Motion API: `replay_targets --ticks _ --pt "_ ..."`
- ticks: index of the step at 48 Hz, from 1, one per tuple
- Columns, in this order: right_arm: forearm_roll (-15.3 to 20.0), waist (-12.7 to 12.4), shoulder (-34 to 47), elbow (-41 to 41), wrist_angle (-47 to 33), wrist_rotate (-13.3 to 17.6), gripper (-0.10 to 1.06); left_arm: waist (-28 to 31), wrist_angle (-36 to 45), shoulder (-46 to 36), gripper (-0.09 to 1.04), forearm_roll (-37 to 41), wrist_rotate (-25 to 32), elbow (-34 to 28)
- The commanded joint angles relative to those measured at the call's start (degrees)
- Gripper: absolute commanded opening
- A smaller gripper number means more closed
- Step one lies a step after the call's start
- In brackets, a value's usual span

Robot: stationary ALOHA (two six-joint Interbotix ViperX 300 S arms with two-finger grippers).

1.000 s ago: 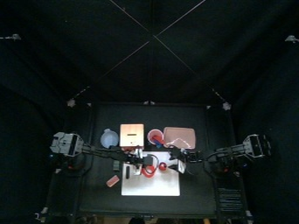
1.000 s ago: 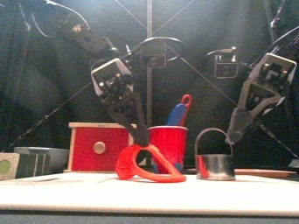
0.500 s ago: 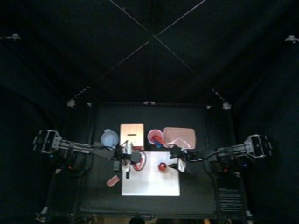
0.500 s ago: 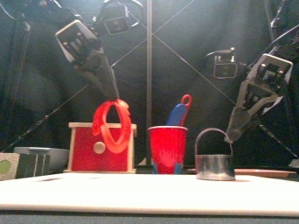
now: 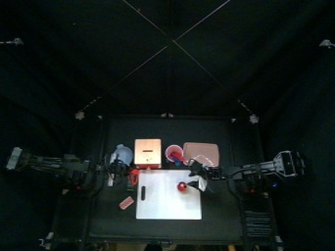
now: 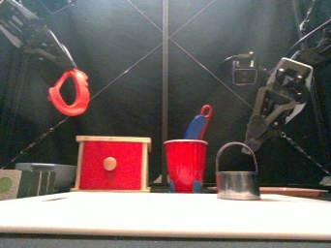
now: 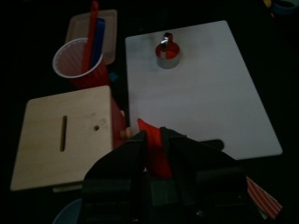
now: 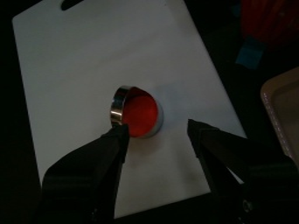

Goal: Get the cutter from the drawer then cut the dough then place the extra dough in the bowl
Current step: Place the extra dough in the bowl

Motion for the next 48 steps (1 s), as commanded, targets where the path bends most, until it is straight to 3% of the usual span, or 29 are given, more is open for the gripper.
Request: replay_targets --ticks 1,24,31,41,48 --pt "0.18 -0.26 -0.88 -1.58 0.35 0.09 0.90 2.99 2.46 -0.97 0.64 2.72 0.00 -1.05" --pt "0.97 -0.26 -0.62 -1.23 0.44 0.09 0.90 17.23 6.06 -1.05 0.66 8.70 0.09 4.13" --pt "0.97 -0.18 -0.53 -1.23 0.44 0.09 0.90 20.48 5.63 -1.05 0.74 8.00 0.09 6.86" --pt "0.97 -0.18 -0.44 -1.32 0.44 0.09 0.90 20.65 1.14 -1.05 0.92 4.22 0.26 8.79" --pt "0.88 -0.26 0.00 -1.58 0.44 0.09 0.90 21.18 -3.16 -1.05 0.94 3.60 -0.09 9.40"
